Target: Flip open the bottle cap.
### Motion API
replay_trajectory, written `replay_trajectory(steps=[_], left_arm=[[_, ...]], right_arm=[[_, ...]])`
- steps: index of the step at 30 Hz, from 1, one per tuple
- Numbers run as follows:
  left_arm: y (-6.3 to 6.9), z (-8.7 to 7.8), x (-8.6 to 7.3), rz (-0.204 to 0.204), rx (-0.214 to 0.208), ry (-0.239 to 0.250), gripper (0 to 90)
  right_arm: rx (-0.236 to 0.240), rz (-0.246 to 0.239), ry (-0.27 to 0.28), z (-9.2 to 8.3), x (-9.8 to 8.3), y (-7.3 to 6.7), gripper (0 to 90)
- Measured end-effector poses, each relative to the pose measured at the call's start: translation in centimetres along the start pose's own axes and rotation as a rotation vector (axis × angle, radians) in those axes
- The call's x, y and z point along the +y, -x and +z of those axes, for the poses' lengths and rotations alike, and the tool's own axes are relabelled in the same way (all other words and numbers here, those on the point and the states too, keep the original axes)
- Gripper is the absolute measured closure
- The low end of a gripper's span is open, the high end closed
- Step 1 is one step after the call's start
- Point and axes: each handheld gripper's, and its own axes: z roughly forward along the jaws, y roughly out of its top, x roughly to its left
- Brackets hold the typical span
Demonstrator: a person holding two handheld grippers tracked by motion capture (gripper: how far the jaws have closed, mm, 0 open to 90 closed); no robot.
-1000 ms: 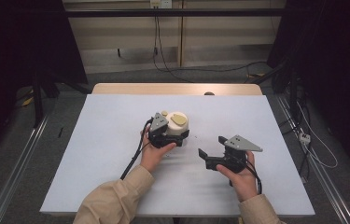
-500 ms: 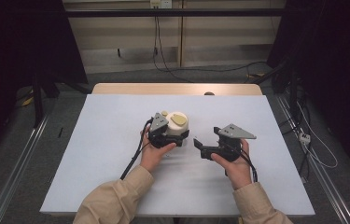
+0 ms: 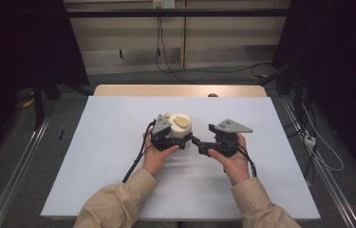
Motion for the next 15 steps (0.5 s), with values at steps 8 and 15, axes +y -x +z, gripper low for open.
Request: replay_trajectory(steps=[8,15], left_arm=[[0.01,0.01,0.01,0.001,0.001,-0.001,5.4],[0.03,0.03,0.02,-0.001,0.001,0.000,5.4]], right_arm=[[-0.004,0.001,-0.012,0.61,0.34,0.02,40.9],[0.021,-0.039,-0.033,1.02,0.81,-0.25,72.3]])
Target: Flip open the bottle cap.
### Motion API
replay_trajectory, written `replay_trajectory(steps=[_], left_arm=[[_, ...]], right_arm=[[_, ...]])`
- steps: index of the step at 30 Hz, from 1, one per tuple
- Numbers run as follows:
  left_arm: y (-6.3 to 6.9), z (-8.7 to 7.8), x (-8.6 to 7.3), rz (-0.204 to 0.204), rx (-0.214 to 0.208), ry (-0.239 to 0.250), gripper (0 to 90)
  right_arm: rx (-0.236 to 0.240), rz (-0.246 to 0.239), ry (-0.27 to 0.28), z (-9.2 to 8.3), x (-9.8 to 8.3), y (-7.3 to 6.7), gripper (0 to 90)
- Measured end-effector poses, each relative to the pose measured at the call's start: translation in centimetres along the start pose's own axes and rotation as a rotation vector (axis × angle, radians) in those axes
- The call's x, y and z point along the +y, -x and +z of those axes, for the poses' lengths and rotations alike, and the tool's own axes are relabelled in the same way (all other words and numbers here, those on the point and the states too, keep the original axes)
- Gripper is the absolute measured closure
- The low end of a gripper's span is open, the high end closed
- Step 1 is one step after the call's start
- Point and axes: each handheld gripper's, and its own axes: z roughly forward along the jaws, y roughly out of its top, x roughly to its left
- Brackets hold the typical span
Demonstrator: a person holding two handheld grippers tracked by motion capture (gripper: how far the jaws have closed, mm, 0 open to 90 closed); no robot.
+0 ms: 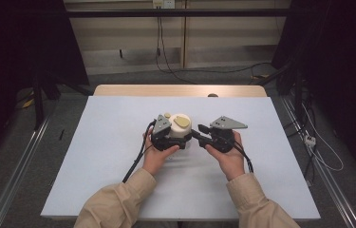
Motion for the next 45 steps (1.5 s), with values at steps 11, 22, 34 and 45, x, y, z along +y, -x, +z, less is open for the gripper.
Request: replay_trajectory(steps=[11,22,34,45], left_arm=[[0.0,0.0,0.0,-0.005,0.000,0.004,5.5],[0.0,0.0,0.0,-0.002,0.001,0.002,5.5],[0.0,0.0,0.0,-0.002,0.002,0.002,5.5],[0.1,0.0,0.0,-0.006,0.001,0.006,5.5]], right_arm=[[0.029,-0.008,-0.032,0.9,0.7,-0.6,90.0],[0.027,-0.005,-0.051,1.3,1.0,-0.6,90.0],[0.027,-0.025,-0.041,1.5,1.8,-1.0,90.0],[0.026,-0.032,-0.034,1.5,2.4,-1.1,90.0]])
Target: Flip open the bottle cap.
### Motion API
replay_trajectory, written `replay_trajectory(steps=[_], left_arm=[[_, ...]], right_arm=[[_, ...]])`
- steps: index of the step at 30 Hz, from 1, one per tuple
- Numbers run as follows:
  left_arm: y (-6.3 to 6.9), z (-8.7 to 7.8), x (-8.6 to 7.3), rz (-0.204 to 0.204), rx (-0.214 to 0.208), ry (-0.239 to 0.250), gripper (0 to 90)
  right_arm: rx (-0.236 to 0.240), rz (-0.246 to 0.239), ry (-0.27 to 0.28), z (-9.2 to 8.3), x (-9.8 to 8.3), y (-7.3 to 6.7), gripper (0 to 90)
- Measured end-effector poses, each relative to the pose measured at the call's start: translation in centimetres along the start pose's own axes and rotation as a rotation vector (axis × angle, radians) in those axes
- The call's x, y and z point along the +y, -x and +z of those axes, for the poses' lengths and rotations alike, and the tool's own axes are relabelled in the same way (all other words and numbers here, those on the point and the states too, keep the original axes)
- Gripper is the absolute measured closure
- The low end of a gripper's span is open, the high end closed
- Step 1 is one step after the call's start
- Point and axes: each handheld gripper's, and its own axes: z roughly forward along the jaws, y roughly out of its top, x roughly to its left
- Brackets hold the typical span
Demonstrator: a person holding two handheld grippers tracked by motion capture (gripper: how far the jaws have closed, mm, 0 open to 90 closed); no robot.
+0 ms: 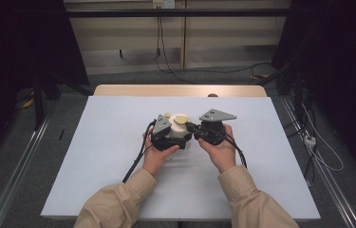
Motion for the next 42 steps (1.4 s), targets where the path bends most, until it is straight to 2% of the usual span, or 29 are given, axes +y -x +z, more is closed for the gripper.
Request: replay_trajectory(steps=[12,42], left_arm=[[0.01,0.00,0.00,-0.002,0.000,-0.001,5.4],[0.01,-0.01,0.00,0.000,0.000,-0.001,5.4]], right_arm=[[-0.005,-0.012,0.004,0.02,0.57,-0.07,90.0],[-0.006,-0.003,0.017,0.61,0.81,-0.13,90.0]])
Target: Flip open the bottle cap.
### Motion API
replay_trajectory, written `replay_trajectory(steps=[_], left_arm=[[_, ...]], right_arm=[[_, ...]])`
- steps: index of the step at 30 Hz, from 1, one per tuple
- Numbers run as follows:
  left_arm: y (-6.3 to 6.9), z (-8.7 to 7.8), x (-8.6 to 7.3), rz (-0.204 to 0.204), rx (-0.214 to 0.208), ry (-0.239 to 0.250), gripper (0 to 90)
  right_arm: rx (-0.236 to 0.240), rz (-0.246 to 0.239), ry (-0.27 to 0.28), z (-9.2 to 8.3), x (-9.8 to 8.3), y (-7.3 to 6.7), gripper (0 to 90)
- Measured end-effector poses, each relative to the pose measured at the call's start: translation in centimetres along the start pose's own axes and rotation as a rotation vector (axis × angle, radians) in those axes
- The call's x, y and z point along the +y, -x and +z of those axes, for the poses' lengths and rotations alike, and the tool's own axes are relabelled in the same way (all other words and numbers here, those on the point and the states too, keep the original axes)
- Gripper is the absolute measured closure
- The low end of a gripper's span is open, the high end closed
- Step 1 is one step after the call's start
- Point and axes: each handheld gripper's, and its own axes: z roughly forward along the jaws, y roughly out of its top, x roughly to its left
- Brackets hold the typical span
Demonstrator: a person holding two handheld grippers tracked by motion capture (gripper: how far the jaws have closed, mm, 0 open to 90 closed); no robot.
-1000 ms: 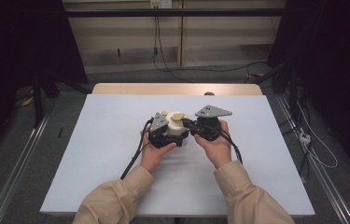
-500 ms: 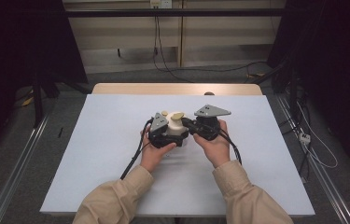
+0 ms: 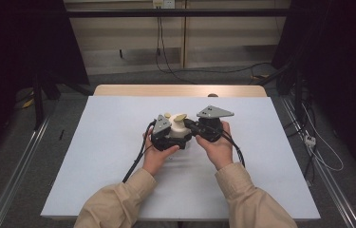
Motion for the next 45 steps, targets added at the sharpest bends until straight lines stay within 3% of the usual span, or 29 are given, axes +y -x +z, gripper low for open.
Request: replay_trajectory(steps=[45], left_arm=[[0.01,0.01,0.00,0.000,0.000,0.000,5.4]], right_arm=[[0.000,-0.006,0.020,0.52,0.76,-0.17,90.0]])
